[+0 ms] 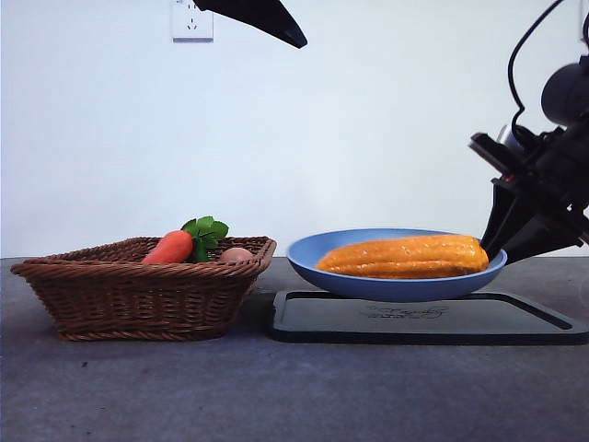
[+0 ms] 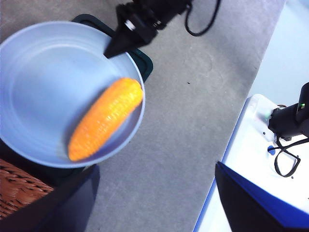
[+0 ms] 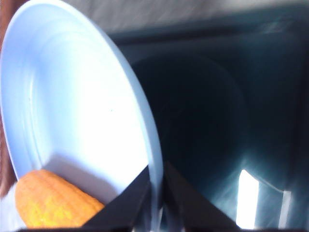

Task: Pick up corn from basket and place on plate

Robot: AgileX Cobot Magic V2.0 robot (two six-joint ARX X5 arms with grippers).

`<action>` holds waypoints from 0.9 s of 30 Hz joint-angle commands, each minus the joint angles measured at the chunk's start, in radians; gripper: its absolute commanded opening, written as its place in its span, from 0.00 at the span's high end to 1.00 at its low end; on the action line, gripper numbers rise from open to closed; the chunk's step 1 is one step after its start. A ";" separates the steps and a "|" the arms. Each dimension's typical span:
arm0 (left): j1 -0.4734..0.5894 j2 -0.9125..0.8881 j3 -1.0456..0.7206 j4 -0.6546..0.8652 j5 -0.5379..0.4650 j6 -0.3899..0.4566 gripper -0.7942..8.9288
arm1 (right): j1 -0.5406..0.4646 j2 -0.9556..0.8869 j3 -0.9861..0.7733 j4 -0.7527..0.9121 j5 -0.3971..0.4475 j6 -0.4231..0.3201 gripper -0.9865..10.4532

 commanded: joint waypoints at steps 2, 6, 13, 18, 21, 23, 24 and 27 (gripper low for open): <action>-0.007 0.003 0.029 0.004 0.000 0.002 0.52 | -0.011 0.072 0.061 0.001 -0.015 -0.002 0.91; -0.007 0.003 0.029 0.004 0.000 0.000 0.52 | -0.017 0.110 0.071 0.010 -0.014 -0.005 0.91; -0.007 0.003 0.029 0.006 0.000 -0.002 0.52 | -0.017 0.140 0.071 0.008 0.026 -0.010 0.91; -0.007 0.003 0.029 0.005 0.000 -0.005 0.52 | -0.017 0.148 0.071 -0.001 0.060 -0.017 0.91; -0.007 0.003 0.029 0.005 0.000 -0.005 0.52 | -0.017 0.148 0.071 0.000 0.060 -0.016 0.90; -0.007 0.003 0.029 0.005 0.000 -0.005 0.52 | -0.017 0.148 0.071 -0.006 0.060 -0.016 0.84; -0.007 0.003 0.029 0.005 0.000 -0.005 0.52 | -0.017 0.148 0.071 -0.009 0.060 -0.016 0.80; -0.007 0.003 0.029 0.005 0.000 -0.005 0.52 | -0.017 0.146 0.071 -0.010 0.060 -0.016 0.73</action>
